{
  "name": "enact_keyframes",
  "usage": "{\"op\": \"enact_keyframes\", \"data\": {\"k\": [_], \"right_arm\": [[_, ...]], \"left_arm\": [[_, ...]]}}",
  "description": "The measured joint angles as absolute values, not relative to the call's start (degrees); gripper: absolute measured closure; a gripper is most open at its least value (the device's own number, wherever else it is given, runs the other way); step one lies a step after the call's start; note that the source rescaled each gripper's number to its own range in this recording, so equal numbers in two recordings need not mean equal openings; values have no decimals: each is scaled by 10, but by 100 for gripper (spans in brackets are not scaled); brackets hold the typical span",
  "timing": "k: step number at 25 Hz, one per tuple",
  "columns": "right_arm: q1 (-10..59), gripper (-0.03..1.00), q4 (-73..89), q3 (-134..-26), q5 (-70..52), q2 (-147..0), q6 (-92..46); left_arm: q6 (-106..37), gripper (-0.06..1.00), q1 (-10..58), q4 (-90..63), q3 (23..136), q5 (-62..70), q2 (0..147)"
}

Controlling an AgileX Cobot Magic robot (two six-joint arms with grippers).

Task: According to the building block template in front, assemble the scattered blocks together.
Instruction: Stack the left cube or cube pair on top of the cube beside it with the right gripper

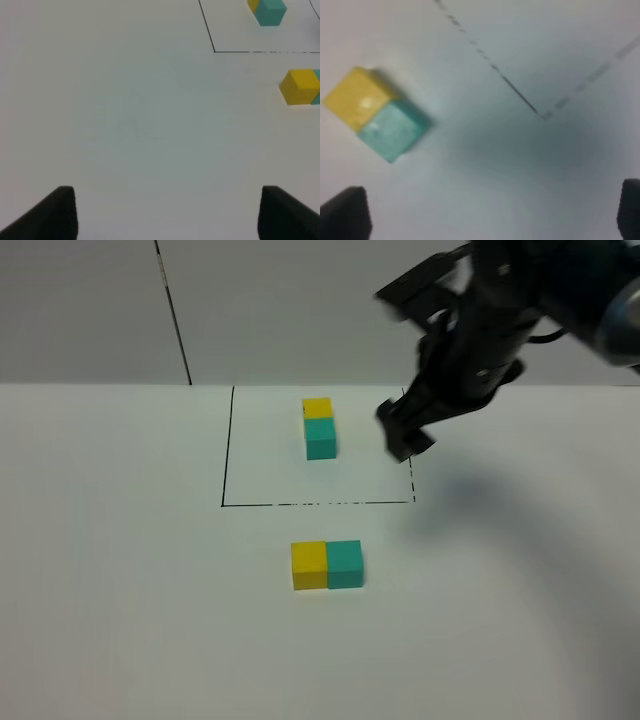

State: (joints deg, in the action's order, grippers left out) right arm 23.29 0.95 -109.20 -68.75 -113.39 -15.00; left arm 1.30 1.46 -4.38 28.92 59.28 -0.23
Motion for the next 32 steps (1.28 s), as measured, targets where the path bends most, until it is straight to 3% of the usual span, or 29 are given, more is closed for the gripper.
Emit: {"op": "enact_keyframes", "data": {"k": [7,16,22,32], "right_arm": [[22,-3,0,-1040,-690,-1032,-52],[-142,-3,-35,-725,-674,-754,4],[-156,-3,-36,-549,-659,-558,9],[-83,-3,-36,-398,-621,-331,9]], "left_arm": [[13,30,15,-44,289,593,-2],[13,30,15,-44,289,593,-2],[13,30,15,-44,289,593,-2],[13,30,15,-44,289,593,-2]]}}
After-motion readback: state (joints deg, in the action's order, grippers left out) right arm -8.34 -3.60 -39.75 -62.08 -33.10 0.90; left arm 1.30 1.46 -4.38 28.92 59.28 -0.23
